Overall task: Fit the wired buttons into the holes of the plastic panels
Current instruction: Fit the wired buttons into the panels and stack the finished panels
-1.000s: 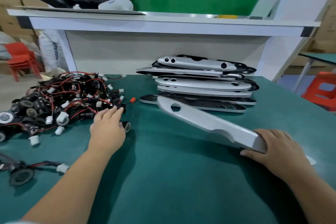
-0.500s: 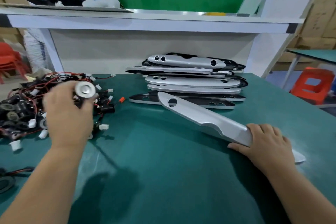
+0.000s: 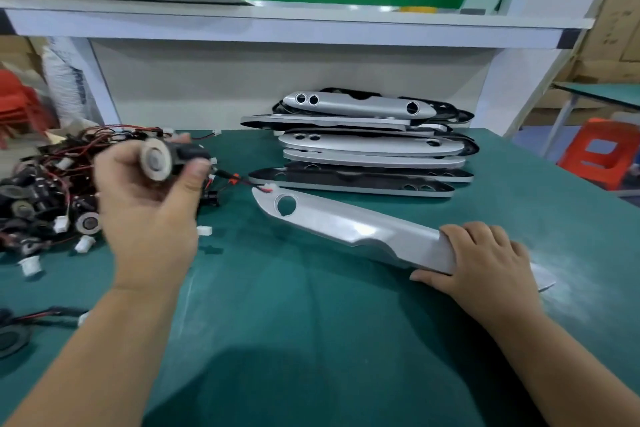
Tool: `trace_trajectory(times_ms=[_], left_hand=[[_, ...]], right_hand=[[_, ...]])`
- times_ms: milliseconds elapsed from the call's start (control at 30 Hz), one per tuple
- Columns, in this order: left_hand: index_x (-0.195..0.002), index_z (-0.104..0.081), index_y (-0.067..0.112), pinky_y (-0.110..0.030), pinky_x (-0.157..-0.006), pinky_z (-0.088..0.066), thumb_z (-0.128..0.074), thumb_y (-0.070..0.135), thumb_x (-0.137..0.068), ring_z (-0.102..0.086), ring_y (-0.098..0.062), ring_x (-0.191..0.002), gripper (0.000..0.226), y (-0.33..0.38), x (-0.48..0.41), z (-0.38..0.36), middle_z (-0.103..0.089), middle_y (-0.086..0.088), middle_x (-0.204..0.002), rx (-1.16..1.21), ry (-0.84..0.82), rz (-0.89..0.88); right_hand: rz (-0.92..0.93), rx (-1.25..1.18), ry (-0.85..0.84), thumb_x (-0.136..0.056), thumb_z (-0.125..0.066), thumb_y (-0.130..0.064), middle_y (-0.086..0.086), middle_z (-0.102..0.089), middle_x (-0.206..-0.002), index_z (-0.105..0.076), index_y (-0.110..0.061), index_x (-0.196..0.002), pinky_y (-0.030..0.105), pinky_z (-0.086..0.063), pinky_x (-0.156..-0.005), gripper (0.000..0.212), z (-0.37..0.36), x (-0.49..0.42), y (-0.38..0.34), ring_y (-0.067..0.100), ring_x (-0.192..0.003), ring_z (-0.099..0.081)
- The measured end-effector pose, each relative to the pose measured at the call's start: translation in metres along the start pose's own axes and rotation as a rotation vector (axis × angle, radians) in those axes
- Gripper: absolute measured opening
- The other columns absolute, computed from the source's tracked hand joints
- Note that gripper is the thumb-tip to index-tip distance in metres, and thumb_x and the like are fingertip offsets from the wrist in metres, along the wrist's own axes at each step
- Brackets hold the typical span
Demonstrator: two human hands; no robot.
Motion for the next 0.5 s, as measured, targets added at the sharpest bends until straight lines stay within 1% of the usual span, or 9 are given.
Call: trace_trajectory(times_ms=[33,100,167,200,267,367,400,433,500], left_hand=[[-0.098,-0.041,0.027,-0.023,-0.092,-0.048,-0.066,0.000,-0.081,-0.062,-0.004,-0.098,0.040,0.001,0.002,-0.008,-0.063,0.011,-0.098,0.000,-0.040,0.000],[-0.097,-0.041,0.029,-0.014,-0.088,-0.046,-0.066,-0.003,-0.080,-0.061,0.006,-0.094,0.044,-0.003,0.008,-0.018,-0.067,0.021,-0.093,-0.036,-0.071,0.027],[-0.095,-0.041,0.029,-0.008,-0.082,-0.044,-0.065,-0.007,-0.081,-0.059,0.013,-0.088,0.046,-0.007,0.010,-0.018,-0.064,0.035,-0.089,-0.028,-0.093,0.038],[-0.095,-0.041,0.029,-0.006,-0.079,-0.043,-0.064,-0.008,-0.081,-0.058,0.015,-0.085,0.046,-0.009,0.008,-0.017,-0.062,0.038,-0.088,-0.043,-0.095,0.038],[-0.094,-0.041,0.029,-0.005,-0.077,-0.043,-0.064,-0.008,-0.083,-0.057,0.015,-0.083,0.044,-0.007,0.009,-0.016,-0.062,0.036,-0.085,-0.049,-0.066,0.038],[-0.094,-0.042,0.029,-0.009,-0.081,-0.045,-0.065,-0.005,-0.083,-0.059,0.010,-0.086,0.042,-0.006,0.011,-0.012,-0.062,0.017,-0.089,-0.009,-0.042,0.047],[-0.094,-0.042,0.029,-0.010,-0.081,-0.045,-0.065,-0.004,-0.083,-0.059,0.009,-0.086,0.042,-0.006,0.010,-0.012,-0.060,0.016,-0.090,-0.008,-0.039,0.045],[-0.094,-0.042,0.029,-0.008,-0.080,-0.045,-0.065,-0.004,-0.083,-0.058,0.011,-0.085,0.042,-0.007,0.010,-0.013,-0.061,0.018,-0.089,-0.016,-0.048,0.044],[-0.093,-0.041,0.030,-0.005,-0.078,-0.043,-0.065,-0.005,-0.083,-0.056,0.015,-0.082,0.043,-0.010,0.011,-0.018,-0.061,0.033,-0.084,-0.047,-0.082,0.049]], right_hand=[[0.000,-0.013,0.007,-0.060,-0.048,-0.085,-0.005,-0.053,-0.112,-0.054,-0.029,-0.118,0.036,-0.031,-0.090,0.080,0.001,0.001,0.000,0.021,-0.109,-0.044],[-0.004,-0.022,0.008,-0.060,-0.050,-0.084,-0.005,-0.053,-0.112,-0.055,-0.030,-0.118,0.036,-0.031,-0.090,0.080,0.002,0.001,0.001,0.021,-0.110,-0.044],[-0.010,-0.023,0.007,-0.061,-0.050,-0.084,-0.005,-0.052,-0.113,-0.054,-0.030,-0.119,0.036,-0.030,-0.090,0.079,0.003,0.001,0.002,0.020,-0.110,-0.043],[-0.012,-0.024,0.011,-0.061,-0.050,-0.083,-0.005,-0.052,-0.113,-0.054,-0.030,-0.119,0.036,-0.030,-0.090,0.079,0.004,0.001,0.002,0.020,-0.110,-0.043],[-0.009,-0.027,0.016,-0.061,-0.051,-0.083,-0.005,-0.052,-0.113,-0.054,-0.030,-0.120,0.036,-0.030,-0.091,0.079,0.005,0.002,0.002,0.020,-0.111,-0.043],[0.002,-0.034,0.017,-0.061,-0.052,-0.082,-0.005,-0.052,-0.113,-0.054,-0.029,-0.120,0.036,-0.030,-0.092,0.079,0.005,0.001,0.001,0.021,-0.111,-0.043],[0.002,-0.037,0.017,-0.061,-0.052,-0.082,-0.005,-0.052,-0.113,-0.054,-0.029,-0.120,0.036,-0.030,-0.092,0.080,0.005,0.001,0.000,0.020,-0.111,-0.043],[0.000,-0.039,0.019,-0.061,-0.052,-0.083,-0.005,-0.052,-0.114,-0.053,-0.029,-0.121,0.037,-0.030,-0.092,0.080,0.005,0.001,0.001,0.020,-0.111,-0.042],[-0.008,-0.027,0.014,-0.061,-0.050,-0.084,-0.005,-0.051,-0.114,-0.053,-0.030,-0.121,0.036,-0.030,-0.092,0.081,0.005,0.001,0.002,0.020,-0.112,-0.042]])
Point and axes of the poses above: each hand's wrist, its own x-axis away from the middle knuckle, its own z-axis out of the back of the hand, y = z × x, the point moved 9 cm from there along -x, towards the middle knuckle
